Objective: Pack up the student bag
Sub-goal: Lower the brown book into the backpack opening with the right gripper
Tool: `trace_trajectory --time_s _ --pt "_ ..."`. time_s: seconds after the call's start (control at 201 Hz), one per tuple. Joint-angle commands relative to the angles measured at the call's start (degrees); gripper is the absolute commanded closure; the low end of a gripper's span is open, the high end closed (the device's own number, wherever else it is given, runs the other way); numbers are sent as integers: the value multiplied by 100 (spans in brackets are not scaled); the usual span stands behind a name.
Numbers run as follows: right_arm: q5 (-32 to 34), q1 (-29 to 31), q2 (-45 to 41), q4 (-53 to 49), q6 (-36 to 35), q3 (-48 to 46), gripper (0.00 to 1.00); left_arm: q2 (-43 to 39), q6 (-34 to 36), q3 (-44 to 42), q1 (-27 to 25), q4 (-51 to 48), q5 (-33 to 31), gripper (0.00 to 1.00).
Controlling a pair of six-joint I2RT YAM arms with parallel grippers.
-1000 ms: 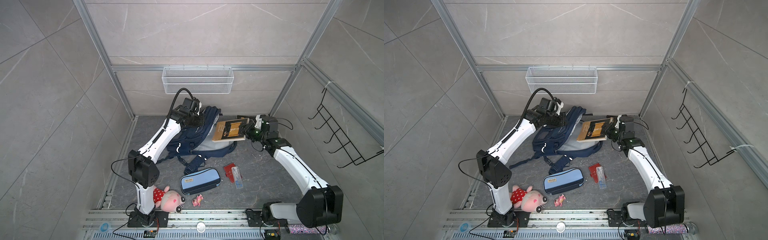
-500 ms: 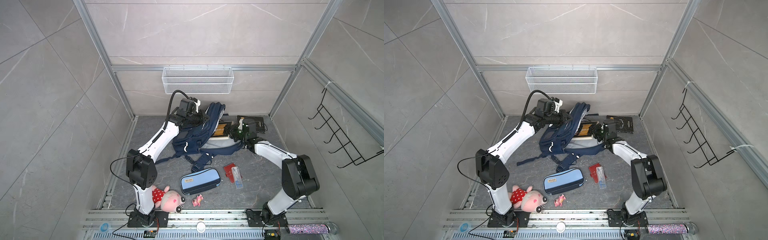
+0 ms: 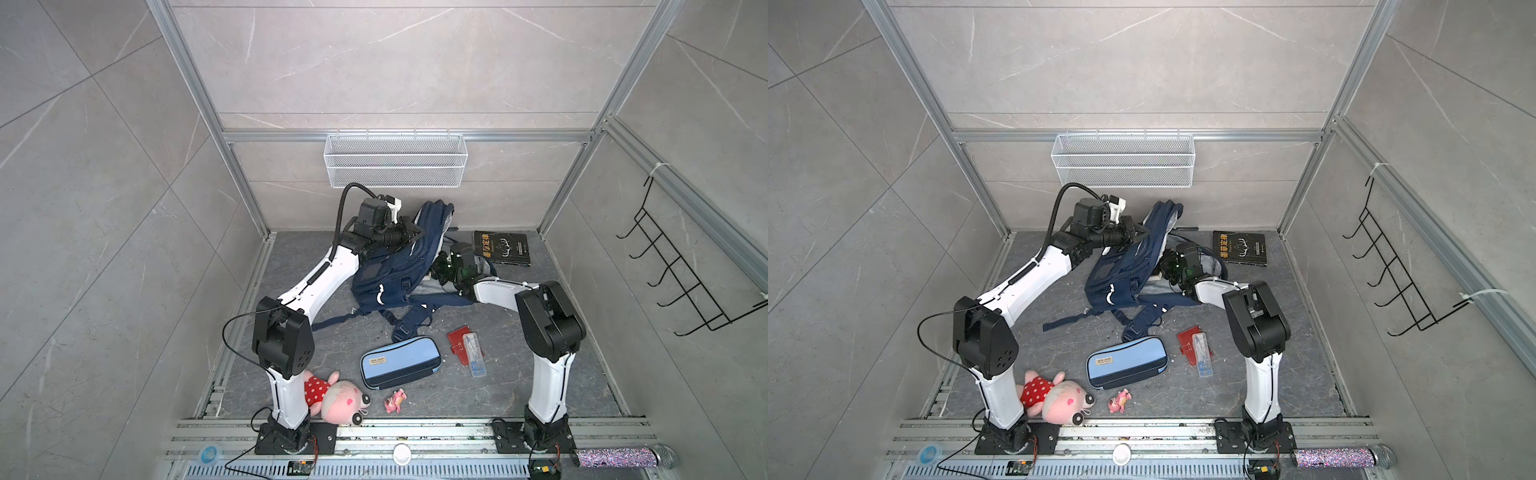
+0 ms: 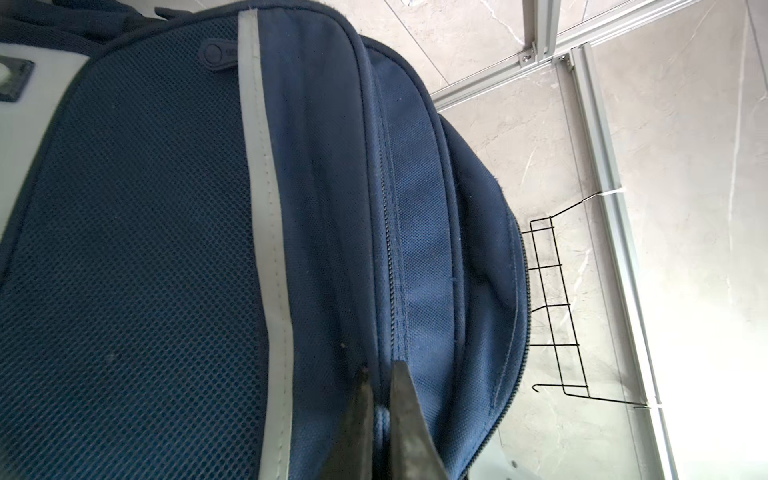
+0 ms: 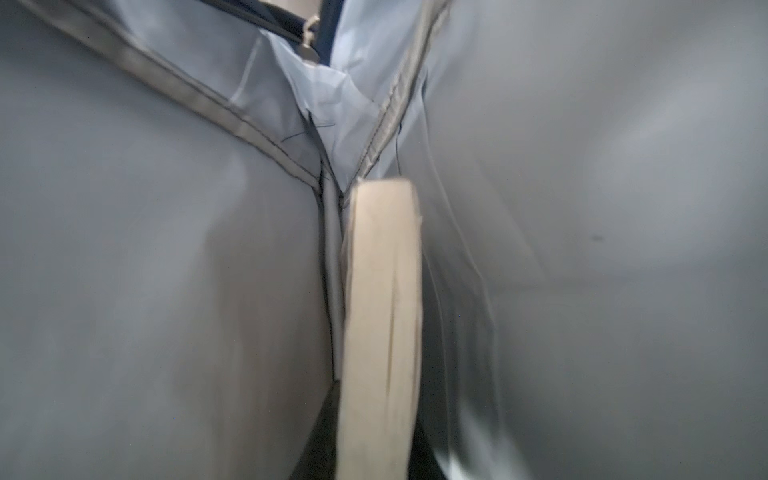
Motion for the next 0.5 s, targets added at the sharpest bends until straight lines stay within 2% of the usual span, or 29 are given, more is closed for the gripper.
trace_trajectory --time_s 0.0,0.129,0.184,0.344,0.493 --pt "116 98 244 422 68 289 100 -209 -143 190 -22 1454 398 100" --pt "75 150 488 543 176 401 100 -156 -215 177 -24 1575 440 100" --pt "54 173 541 494 146 464 95 -142 -226 172 -21 1598 443 100" --pt "35 188 534 463 112 472 73 -129 -210 142 10 1561 432 100" --pt "38 109 237 238 -89 410 46 -169 -118 27 124 1373 275 100"
